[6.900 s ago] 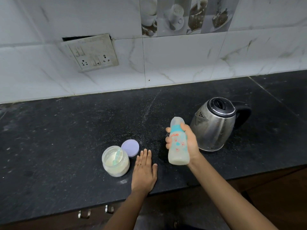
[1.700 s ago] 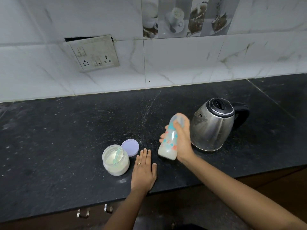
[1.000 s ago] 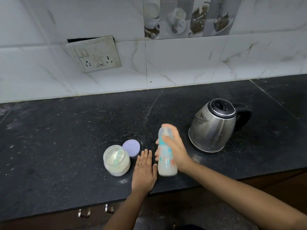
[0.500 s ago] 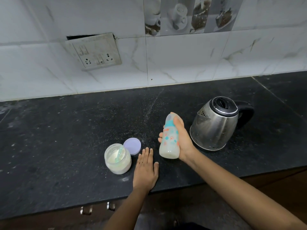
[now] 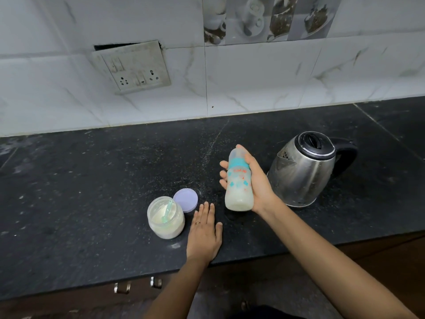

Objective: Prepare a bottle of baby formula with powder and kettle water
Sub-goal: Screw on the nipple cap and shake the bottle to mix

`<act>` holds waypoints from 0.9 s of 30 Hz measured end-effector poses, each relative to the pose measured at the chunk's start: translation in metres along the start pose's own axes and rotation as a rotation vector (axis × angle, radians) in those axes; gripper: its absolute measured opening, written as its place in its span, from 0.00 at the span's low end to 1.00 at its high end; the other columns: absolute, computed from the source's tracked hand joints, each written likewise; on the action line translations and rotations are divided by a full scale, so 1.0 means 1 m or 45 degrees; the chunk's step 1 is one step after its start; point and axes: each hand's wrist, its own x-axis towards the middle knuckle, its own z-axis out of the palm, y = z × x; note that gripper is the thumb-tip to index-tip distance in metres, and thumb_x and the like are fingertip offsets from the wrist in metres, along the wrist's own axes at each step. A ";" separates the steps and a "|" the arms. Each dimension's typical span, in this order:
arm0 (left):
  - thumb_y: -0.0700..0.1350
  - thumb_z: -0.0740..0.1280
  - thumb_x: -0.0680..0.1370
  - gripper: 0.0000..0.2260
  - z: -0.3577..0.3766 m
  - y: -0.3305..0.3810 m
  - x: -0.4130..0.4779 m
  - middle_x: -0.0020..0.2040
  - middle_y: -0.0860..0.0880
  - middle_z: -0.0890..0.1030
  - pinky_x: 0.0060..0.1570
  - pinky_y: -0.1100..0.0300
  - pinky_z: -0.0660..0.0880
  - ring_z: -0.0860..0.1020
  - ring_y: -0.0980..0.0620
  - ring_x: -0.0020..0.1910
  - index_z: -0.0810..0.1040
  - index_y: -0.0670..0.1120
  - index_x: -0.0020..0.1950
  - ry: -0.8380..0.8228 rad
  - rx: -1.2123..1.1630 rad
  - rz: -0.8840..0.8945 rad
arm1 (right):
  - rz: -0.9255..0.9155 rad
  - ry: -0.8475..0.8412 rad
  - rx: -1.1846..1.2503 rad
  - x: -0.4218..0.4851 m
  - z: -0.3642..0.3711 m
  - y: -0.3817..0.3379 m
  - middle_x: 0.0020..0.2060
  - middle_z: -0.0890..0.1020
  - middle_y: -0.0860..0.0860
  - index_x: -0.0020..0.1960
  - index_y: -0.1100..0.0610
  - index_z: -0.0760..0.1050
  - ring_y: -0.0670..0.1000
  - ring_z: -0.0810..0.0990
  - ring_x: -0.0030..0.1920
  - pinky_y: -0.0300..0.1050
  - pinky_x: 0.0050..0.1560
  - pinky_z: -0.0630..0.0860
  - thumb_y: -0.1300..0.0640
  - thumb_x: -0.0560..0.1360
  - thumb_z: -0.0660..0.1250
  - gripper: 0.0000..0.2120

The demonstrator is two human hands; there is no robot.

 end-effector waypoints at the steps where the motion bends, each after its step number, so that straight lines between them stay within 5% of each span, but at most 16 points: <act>1: 0.57 0.41 0.78 0.31 0.000 -0.001 0.000 0.78 0.46 0.54 0.73 0.60 0.37 0.47 0.53 0.77 0.54 0.44 0.78 -0.001 0.003 -0.001 | -0.018 0.018 0.065 0.002 -0.001 0.000 0.51 0.83 0.55 0.71 0.53 0.69 0.53 0.84 0.41 0.49 0.40 0.81 0.43 0.74 0.66 0.29; 5: 0.57 0.40 0.78 0.31 0.001 0.000 0.000 0.79 0.47 0.53 0.73 0.60 0.36 0.47 0.53 0.77 0.53 0.44 0.78 -0.006 0.008 -0.002 | 0.017 -0.175 0.080 0.003 -0.011 0.005 0.53 0.80 0.56 0.72 0.58 0.65 0.53 0.84 0.43 0.49 0.42 0.82 0.42 0.68 0.70 0.37; 7: 0.57 0.40 0.77 0.31 0.000 0.000 0.000 0.79 0.47 0.52 0.73 0.60 0.37 0.46 0.53 0.77 0.52 0.44 0.78 -0.004 0.004 0.001 | 0.016 -0.241 0.091 0.004 -0.010 0.001 0.49 0.80 0.56 0.72 0.54 0.65 0.52 0.82 0.40 0.48 0.40 0.81 0.47 0.71 0.70 0.32; 10: 0.57 0.40 0.78 0.31 0.001 -0.001 -0.001 0.79 0.48 0.51 0.73 0.60 0.37 0.45 0.54 0.77 0.51 0.45 0.78 0.000 0.006 -0.001 | -0.018 -0.066 0.369 0.010 -0.007 -0.006 0.46 0.82 0.54 0.62 0.58 0.72 0.51 0.83 0.40 0.46 0.40 0.82 0.48 0.74 0.69 0.21; 16: 0.57 0.40 0.77 0.31 0.000 -0.001 0.000 0.79 0.48 0.51 0.73 0.60 0.37 0.44 0.55 0.77 0.51 0.45 0.78 -0.004 -0.004 0.000 | -0.014 -0.250 0.226 0.003 -0.004 -0.005 0.43 0.80 0.54 0.59 0.55 0.74 0.50 0.80 0.34 0.42 0.35 0.80 0.50 0.59 0.80 0.31; 19: 0.57 0.39 0.77 0.32 0.001 -0.001 -0.001 0.79 0.47 0.51 0.73 0.60 0.37 0.44 0.55 0.77 0.51 0.45 0.79 -0.008 0.003 0.003 | 0.021 -0.079 0.565 0.007 -0.009 -0.008 0.43 0.81 0.53 0.61 0.58 0.73 0.51 0.82 0.36 0.42 0.39 0.82 0.46 0.64 0.77 0.30; 22: 0.57 0.39 0.77 0.31 0.001 -0.001 -0.001 0.79 0.47 0.52 0.73 0.60 0.37 0.44 0.56 0.76 0.51 0.45 0.78 -0.007 0.000 0.001 | 0.031 -0.210 0.174 -0.004 -0.010 0.004 0.41 0.81 0.54 0.55 0.58 0.77 0.50 0.80 0.33 0.43 0.33 0.80 0.47 0.61 0.79 0.27; 24: 0.57 0.40 0.78 0.31 0.001 -0.001 -0.001 0.78 0.46 0.53 0.74 0.59 0.38 0.46 0.54 0.77 0.52 0.44 0.78 0.002 -0.002 -0.001 | -0.034 -0.154 -0.022 -0.009 -0.010 0.005 0.43 0.81 0.55 0.59 0.56 0.75 0.50 0.79 0.33 0.43 0.32 0.79 0.48 0.71 0.70 0.20; 27: 0.57 0.40 0.78 0.31 0.001 0.000 0.000 0.79 0.47 0.52 0.74 0.59 0.38 0.46 0.53 0.77 0.52 0.44 0.78 -0.006 -0.001 0.002 | -0.115 0.055 0.273 0.000 -0.009 -0.005 0.43 0.81 0.54 0.66 0.58 0.71 0.51 0.81 0.36 0.44 0.37 0.81 0.48 0.74 0.67 0.24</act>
